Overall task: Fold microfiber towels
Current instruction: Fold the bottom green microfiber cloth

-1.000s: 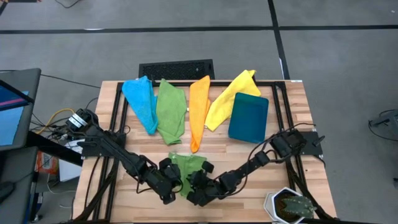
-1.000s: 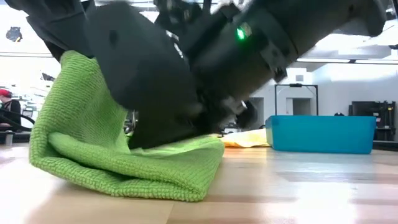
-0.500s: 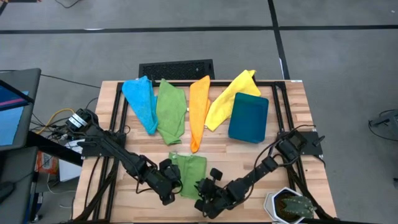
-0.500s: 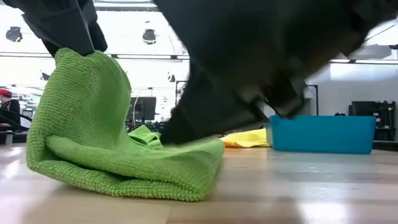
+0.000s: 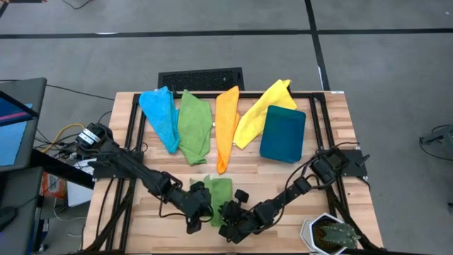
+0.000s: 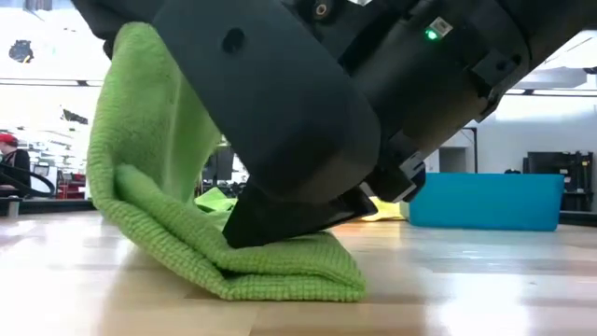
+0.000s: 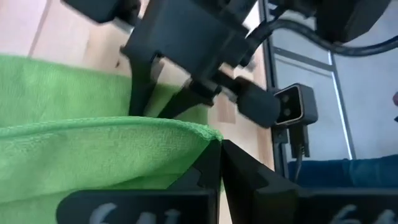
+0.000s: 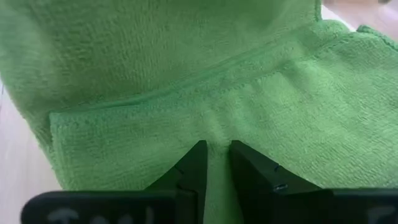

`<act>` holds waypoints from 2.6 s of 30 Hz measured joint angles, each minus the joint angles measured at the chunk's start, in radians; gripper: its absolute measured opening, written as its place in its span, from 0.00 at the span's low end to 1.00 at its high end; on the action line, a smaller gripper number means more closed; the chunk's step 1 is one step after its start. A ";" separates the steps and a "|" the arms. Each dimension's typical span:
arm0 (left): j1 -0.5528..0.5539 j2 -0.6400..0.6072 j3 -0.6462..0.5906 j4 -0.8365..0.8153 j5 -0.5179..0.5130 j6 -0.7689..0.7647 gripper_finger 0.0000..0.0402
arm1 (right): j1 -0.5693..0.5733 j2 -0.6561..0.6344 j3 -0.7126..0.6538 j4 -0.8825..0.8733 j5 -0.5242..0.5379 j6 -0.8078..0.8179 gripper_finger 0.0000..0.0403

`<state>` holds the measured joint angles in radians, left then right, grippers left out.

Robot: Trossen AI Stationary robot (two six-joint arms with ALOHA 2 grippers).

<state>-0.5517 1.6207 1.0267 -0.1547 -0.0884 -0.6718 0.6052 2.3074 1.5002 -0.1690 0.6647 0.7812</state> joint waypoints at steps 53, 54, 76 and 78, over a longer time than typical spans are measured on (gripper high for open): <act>0.050 0.233 0.063 0.202 0.161 0.036 0.00 | 0.009 -0.003 -0.003 0.020 -0.022 -0.058 0.24; 0.050 0.233 0.063 0.200 0.164 0.036 0.00 | 0.011 -0.005 -0.003 0.019 -0.021 -0.058 0.24; 0.120 0.211 0.185 0.122 0.494 0.052 0.45 | 0.018 -0.024 -0.003 -0.003 -0.013 -0.083 0.24; 0.125 0.172 0.248 -0.054 0.510 0.096 0.44 | 0.017 -0.024 -0.003 -0.013 -0.016 -0.083 0.24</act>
<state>-0.4263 1.7932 1.2743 -0.2087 0.4213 -0.5762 0.6222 2.2833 1.4970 -0.1818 0.6491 0.6983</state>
